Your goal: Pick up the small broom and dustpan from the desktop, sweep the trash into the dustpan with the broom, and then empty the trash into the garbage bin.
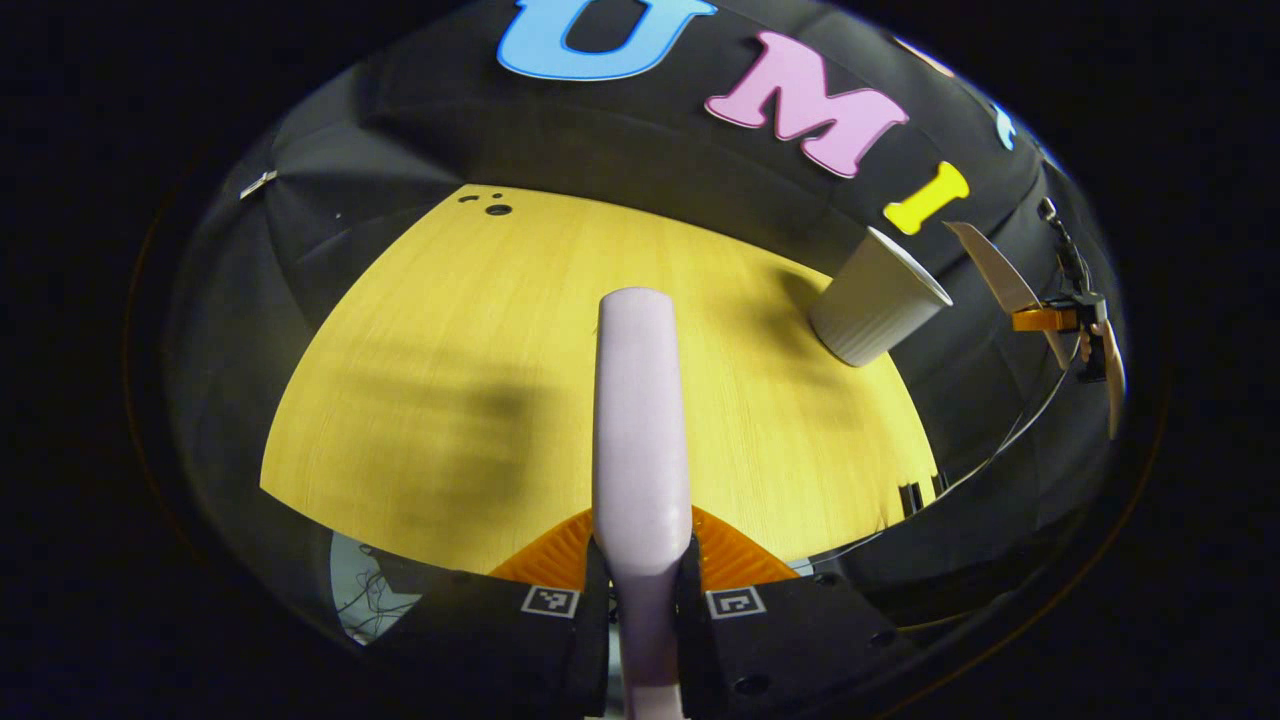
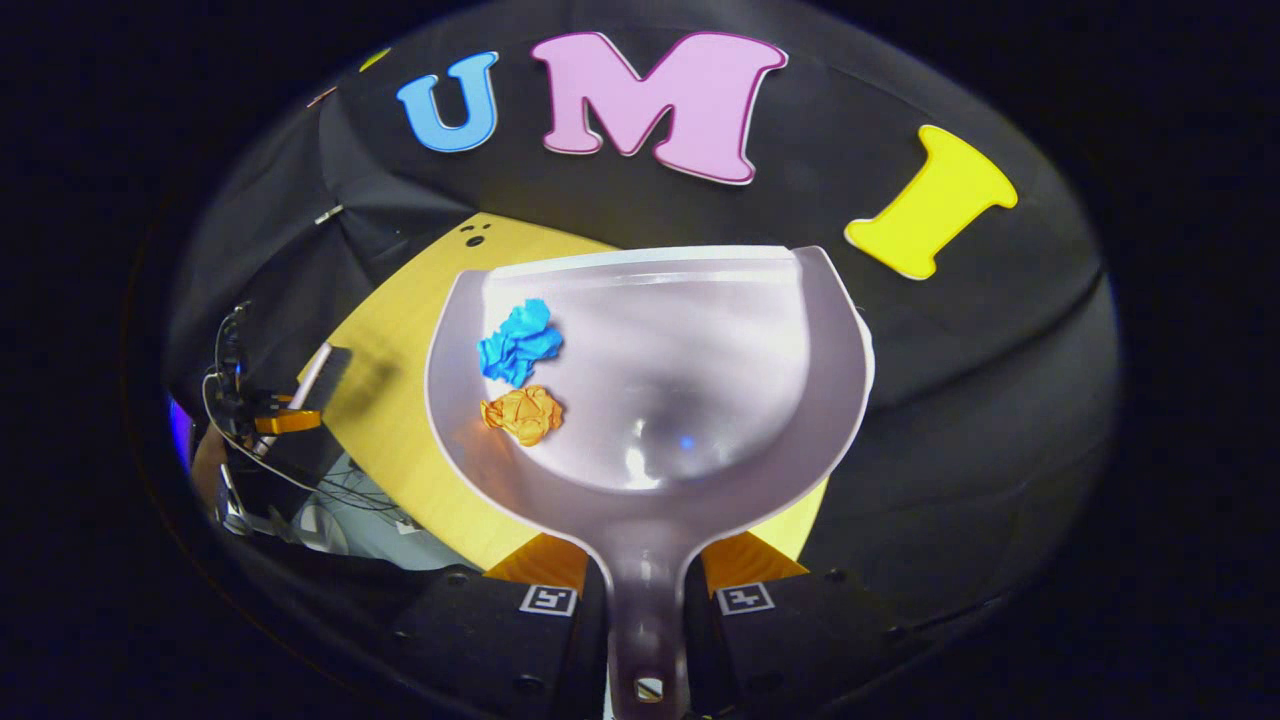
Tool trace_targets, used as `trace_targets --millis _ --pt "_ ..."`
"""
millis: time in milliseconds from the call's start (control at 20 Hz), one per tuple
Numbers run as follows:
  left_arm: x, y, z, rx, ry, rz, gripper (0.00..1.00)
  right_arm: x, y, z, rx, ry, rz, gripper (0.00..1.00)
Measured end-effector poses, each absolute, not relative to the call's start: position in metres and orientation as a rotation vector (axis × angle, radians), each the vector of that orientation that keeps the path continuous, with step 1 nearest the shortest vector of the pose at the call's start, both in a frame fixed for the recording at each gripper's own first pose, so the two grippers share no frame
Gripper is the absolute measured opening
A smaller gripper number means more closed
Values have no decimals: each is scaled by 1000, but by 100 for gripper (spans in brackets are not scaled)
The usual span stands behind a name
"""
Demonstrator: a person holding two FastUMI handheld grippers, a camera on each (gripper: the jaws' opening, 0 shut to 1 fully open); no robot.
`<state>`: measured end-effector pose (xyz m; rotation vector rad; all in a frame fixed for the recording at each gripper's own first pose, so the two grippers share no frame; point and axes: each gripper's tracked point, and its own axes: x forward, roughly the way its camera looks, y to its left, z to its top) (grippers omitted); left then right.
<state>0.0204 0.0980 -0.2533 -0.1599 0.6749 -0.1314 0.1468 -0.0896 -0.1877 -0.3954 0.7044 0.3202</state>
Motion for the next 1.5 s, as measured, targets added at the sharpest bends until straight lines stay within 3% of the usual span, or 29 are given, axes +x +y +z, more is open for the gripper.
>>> trace_targets --millis 50,100,400,450,700,800,850,1150,1200,1350,1500 --pt "24 103 -251 -164 671 -111 30 155 -93 -189 -429 705 307 31" --pt "28 109 -250 -171 667 -86 30 159 -97 -185 -454 707 295 36" --pt "46 112 -237 -204 659 -14 32 218 -157 -164 -508 715 229 31" --pt "48 112 -237 -197 665 -5 32 229 -169 -162 -538 717 213 36" --pt "56 109 -238 -197 702 39 31 266 -208 -171 -627 769 169 36" --pt "58 108 -237 -201 708 51 31 279 -223 -177 -727 786 154 31" --pt "59 107 -237 -202 713 58 31 284 -226 -181 -766 793 156 36" --pt "61 100 -235 -309 708 88 32 292 -238 -178 -978 827 176 31" --pt "60 99 -237 -318 706 96 32 295 -237 -177 -1027 835 180 36" --pt "55 100 -238 -308 713 113 31 304 -240 -173 -1186 854 193 32" --pt "51 98 -237 -304 715 129 32 311 -249 -165 -1381 813 213 36"
